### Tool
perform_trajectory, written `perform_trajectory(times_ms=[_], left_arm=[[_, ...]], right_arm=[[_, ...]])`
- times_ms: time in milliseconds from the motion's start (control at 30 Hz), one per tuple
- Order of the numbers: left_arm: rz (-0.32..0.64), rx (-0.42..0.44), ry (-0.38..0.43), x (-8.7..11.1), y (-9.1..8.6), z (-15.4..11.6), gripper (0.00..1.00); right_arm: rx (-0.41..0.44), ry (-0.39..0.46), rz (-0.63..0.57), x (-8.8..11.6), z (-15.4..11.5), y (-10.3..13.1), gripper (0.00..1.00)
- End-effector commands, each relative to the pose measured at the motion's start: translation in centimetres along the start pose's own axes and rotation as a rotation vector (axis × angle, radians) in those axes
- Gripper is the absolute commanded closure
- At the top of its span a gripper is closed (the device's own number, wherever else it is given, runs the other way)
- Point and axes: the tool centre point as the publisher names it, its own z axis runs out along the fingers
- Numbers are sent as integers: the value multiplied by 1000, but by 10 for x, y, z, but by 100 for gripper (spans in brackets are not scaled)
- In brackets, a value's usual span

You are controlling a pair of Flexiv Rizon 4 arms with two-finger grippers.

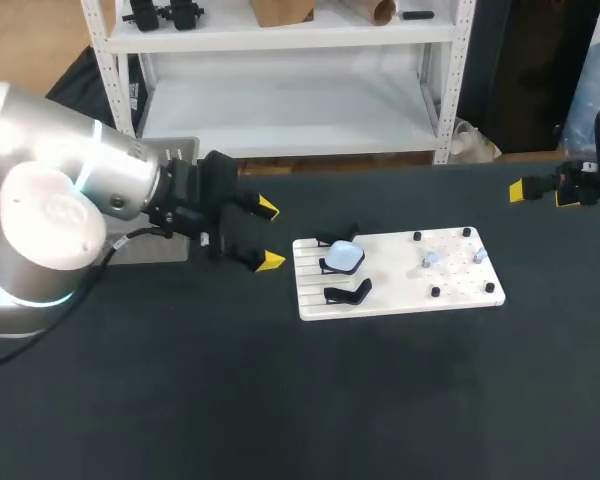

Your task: Pick up each earbud case from the left stands, insert the matching earbuds, close the lid, and place the case in the box.

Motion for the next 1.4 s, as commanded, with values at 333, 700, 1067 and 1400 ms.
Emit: perform_trajectory(times_ms=[333,700,1067,1400], left_arm=[[35,73,-102,-3,-7,23,0],[72,94,-129,-2,-12,54,0],[49,123,-131,-7,-8,70,22],[25,118,-126,-6,-5,83,25]], right_arm=[[-2,0,-1,0,0,-1,0],[-2,0,-1,0,0,-1,0],[-2,0,-1,0,0,-1,0],[-2,0,-1,0,0,-1,0]])
